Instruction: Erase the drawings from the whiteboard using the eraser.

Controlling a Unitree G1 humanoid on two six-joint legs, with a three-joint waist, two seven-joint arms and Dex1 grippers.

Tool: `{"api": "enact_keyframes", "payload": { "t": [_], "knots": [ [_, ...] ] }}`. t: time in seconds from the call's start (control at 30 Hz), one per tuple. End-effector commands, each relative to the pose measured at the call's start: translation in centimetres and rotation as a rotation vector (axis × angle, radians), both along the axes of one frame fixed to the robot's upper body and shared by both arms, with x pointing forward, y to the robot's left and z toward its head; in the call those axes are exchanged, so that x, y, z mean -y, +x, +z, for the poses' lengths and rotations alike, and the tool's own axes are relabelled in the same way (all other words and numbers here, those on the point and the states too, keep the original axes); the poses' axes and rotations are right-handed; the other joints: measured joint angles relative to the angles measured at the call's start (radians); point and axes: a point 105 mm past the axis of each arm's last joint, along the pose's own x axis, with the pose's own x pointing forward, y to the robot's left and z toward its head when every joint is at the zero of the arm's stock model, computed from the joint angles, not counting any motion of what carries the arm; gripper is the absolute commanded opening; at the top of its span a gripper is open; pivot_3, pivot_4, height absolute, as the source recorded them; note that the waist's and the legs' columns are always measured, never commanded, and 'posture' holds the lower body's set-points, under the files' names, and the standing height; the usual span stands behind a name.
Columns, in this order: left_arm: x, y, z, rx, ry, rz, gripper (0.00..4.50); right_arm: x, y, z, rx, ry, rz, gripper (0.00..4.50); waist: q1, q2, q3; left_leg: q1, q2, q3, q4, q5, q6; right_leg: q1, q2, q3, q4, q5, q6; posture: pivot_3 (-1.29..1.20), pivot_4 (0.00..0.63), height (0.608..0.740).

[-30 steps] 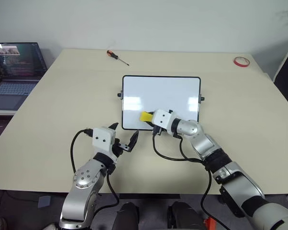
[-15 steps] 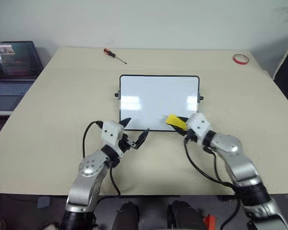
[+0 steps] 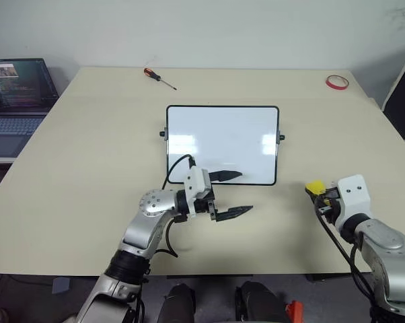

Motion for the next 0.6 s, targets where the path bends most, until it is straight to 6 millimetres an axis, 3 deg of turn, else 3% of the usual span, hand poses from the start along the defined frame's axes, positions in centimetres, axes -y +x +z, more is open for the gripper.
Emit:
{"api": "enact_keyframes", "payload": {
  "t": [0.03,0.23,0.6],
  "knots": [
    [0.3,0.0,0.2,0.065,0.043,-0.068,4.5,0.9,-0.2,1.1,0.031,0.033,-0.077,1.25,0.0,0.0,0.0,0.0,0.0,0.0,0.0,0.0,0.0,0.0,0.0,0.0,0.0,0.0,0.0,0.0,0.15,0.74],
    [0.3,0.4,0.0,0.088,0.084,-0.101,4.5,1.6,0.4,0.9,0.02,0.123,-0.164,1.25,0.0,0.0,0.0,-0.001,0.0,0.0,0.0,0.0,0.0,-0.001,0.0,0.0,0.0,0.0,0.0,0.0,0.15,0.74],
    [-0.3,0.1,-0.3,0.096,0.107,-0.086,4.5,0.9,1.6,1.1,0.016,0.205,-0.189,1.25,0.001,0.0,0.0,-0.002,0.001,-0.001,0.0,0.0,0.0,-0.001,0.0,0.0,0.0,0.0,0.0,0.0,0.15,0.74]
  ]
}}
